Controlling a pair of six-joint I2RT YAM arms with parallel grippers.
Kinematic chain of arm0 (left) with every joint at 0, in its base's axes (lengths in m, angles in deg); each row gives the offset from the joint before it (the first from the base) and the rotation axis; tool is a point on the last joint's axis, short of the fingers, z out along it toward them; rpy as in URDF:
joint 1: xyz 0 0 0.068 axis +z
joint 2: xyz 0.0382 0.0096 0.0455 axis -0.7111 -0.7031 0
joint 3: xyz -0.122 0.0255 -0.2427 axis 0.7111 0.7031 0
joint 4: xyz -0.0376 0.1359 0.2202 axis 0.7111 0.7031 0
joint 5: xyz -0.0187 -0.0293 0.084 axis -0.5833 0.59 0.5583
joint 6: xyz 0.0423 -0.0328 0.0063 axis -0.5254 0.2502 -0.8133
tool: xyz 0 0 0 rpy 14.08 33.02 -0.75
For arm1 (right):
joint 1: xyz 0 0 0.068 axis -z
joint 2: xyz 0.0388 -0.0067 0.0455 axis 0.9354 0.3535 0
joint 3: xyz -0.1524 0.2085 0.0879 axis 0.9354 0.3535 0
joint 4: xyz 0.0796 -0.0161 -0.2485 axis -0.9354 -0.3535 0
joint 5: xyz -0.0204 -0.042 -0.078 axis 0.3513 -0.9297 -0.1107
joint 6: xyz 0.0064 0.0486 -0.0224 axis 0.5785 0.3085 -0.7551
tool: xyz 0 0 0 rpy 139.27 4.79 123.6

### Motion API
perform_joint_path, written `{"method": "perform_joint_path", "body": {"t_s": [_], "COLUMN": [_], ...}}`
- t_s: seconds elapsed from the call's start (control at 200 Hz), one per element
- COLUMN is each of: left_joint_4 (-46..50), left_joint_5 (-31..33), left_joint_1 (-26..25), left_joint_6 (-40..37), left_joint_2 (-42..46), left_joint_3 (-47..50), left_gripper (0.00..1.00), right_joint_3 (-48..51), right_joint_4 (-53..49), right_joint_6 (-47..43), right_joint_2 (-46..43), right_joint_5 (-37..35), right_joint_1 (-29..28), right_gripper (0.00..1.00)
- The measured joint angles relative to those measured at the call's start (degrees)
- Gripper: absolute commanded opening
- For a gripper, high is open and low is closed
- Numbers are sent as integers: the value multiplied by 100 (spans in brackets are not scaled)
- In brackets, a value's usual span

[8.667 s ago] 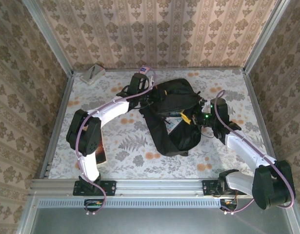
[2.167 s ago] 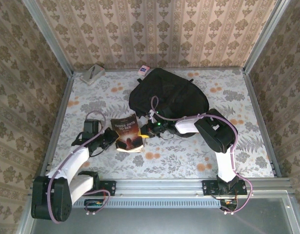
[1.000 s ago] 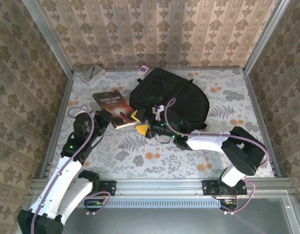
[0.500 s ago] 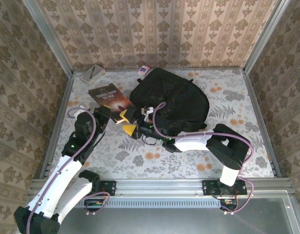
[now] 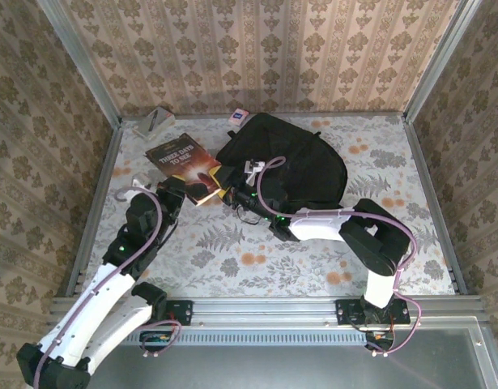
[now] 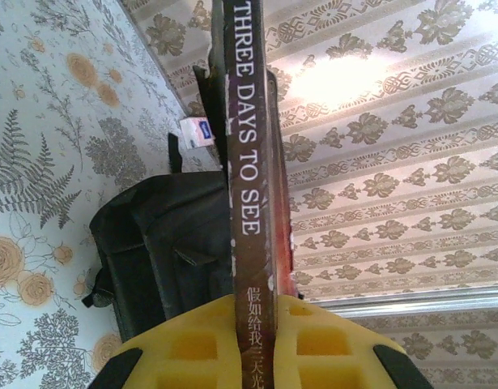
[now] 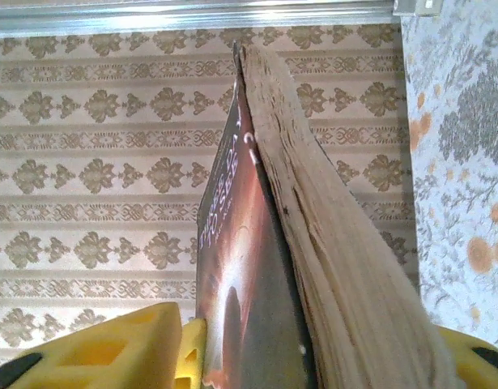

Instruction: Pack books, pencil case, and school supplies into a backpack

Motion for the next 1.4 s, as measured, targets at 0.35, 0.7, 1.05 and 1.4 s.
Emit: {"method": "perform_joint_path", "body": {"t_s": [0.35, 0.7, 1.05, 1.4], "left_joint_4": [11, 400, -98, -1508], "left_joint_5": [450, -184, -2863, -4363], "left_joint_1": [-361, 101, 1676, 1674], "left_joint_6": [-26, -859, -1440, -1137], "left_joint_2": [-197, 92, -535, -1215], "left_joint_3": [13, -2, 50, 323], "left_gripper": [39, 99, 93, 50], "right_joint_3": [0, 560, 1307, 1556], "right_joint_4": [-483, -481, -151, -341], "right_joint_6": [-426, -861, -916, -1093], "right_joint_2": [-229, -667, -1209, -1926], "right_joint_5": [-94, 881, 2938, 3532], "right_joint_1": [96, 1001, 1626, 1867], "right_gripper": [0, 0, 0, 0]}}
